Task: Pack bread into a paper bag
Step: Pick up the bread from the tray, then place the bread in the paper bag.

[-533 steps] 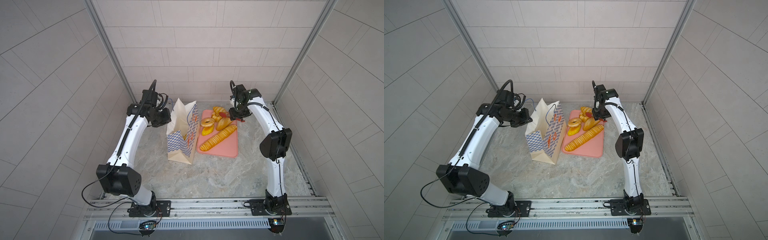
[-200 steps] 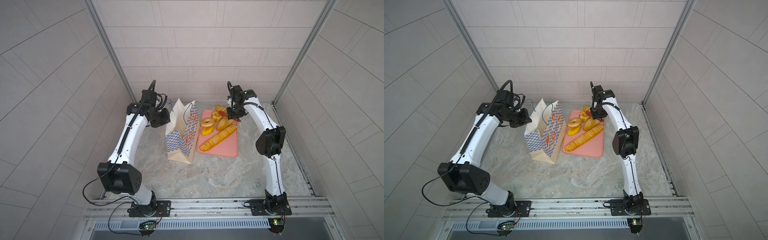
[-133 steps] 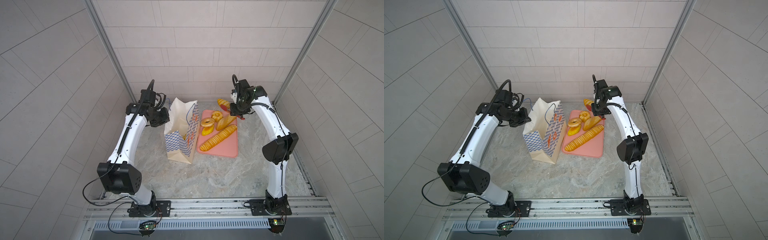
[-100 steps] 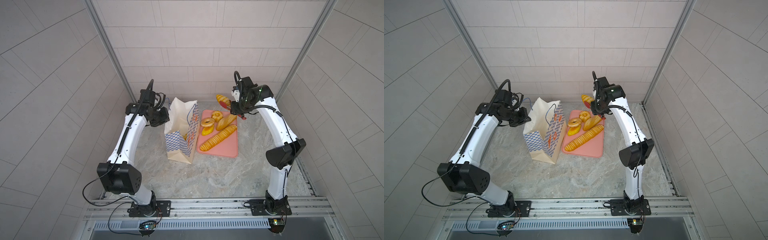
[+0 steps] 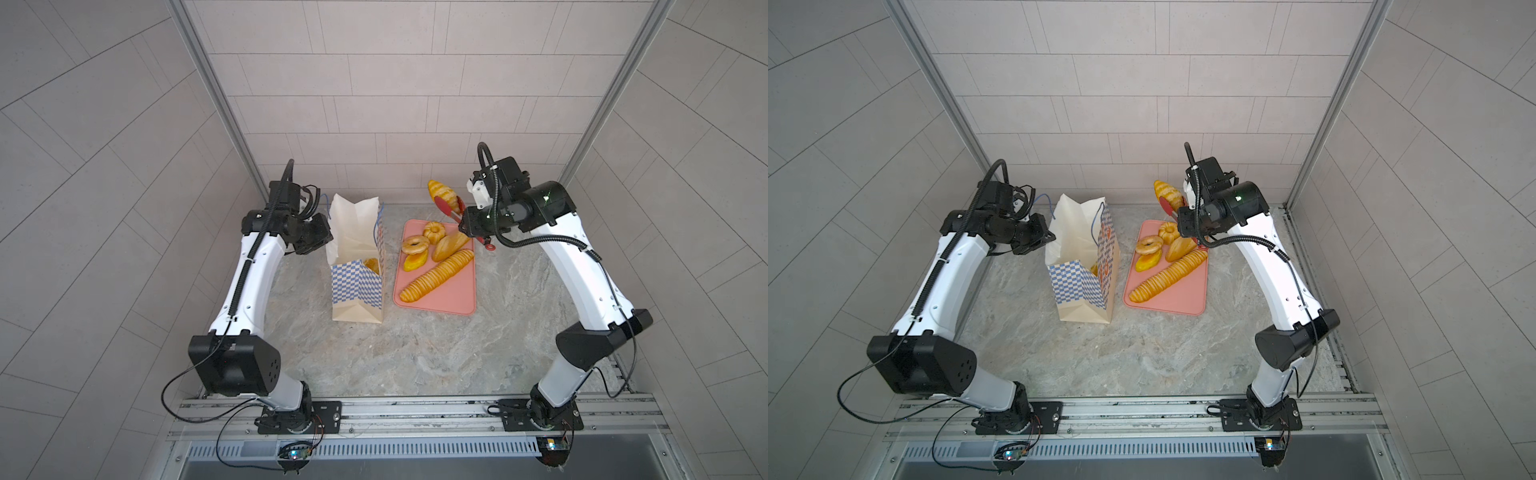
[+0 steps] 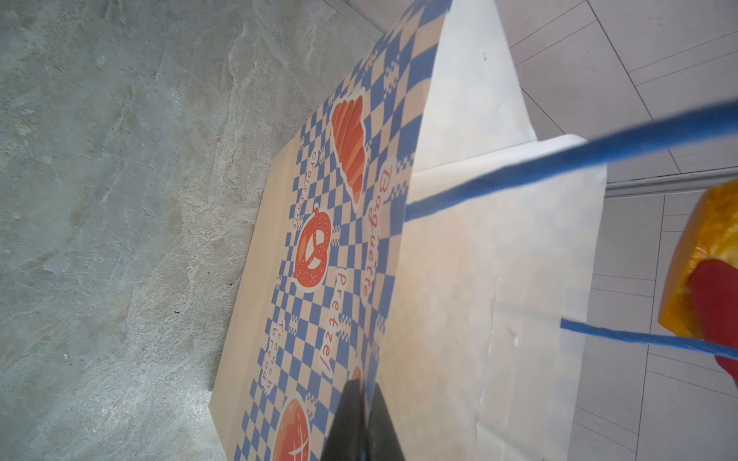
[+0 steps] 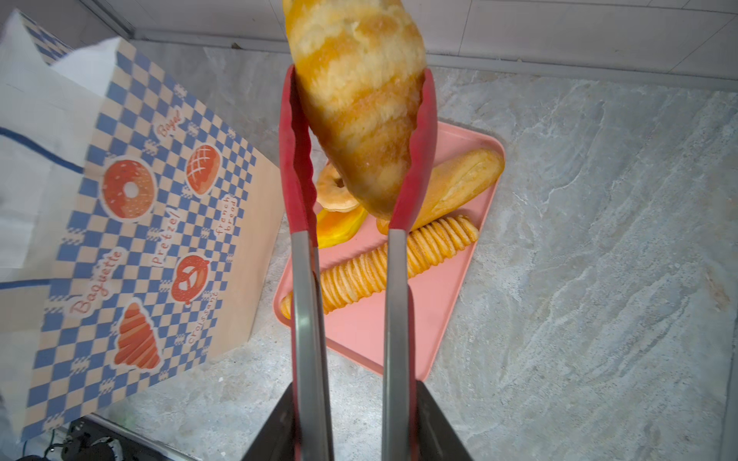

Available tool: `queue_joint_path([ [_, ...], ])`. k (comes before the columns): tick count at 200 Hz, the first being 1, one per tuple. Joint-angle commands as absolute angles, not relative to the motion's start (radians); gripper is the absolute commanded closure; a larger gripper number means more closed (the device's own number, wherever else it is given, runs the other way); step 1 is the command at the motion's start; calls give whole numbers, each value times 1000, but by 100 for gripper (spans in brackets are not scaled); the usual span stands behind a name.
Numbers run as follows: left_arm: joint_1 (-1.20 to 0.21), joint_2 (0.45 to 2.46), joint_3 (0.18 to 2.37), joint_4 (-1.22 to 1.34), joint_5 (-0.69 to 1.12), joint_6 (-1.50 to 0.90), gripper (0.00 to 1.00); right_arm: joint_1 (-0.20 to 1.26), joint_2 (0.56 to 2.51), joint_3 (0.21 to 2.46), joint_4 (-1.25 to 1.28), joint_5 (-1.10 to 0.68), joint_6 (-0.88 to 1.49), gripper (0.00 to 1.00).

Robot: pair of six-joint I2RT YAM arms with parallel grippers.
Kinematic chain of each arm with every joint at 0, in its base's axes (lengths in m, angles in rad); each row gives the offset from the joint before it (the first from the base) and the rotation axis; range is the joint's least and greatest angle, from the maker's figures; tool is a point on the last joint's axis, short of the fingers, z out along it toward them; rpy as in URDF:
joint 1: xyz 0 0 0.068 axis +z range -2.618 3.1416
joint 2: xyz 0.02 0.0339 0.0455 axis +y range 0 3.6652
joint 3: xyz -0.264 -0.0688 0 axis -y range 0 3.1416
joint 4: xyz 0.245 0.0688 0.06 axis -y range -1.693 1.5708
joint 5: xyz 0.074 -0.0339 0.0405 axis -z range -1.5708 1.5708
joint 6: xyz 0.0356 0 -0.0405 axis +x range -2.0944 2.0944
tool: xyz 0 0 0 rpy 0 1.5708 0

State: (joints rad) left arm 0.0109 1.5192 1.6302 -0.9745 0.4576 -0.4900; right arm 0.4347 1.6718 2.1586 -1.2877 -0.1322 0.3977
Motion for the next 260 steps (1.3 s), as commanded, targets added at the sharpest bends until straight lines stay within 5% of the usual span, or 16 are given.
queue_joint_path([
  [1,19,1488,1614,-942,492,-510,100,458,1569,2104,-1147,-158,526,59],
  [73,21,1500,1593,-926,528,-529,100,633,1460,2044,-986,-167,693,59],
  [167,20,1513,1646,-917,554,-520,100,909,1564,2141,-842,-104,801,59],
  [260,34,1480,1586,-845,575,-566,100,940,1614,2059,-821,-71,855,59],
])
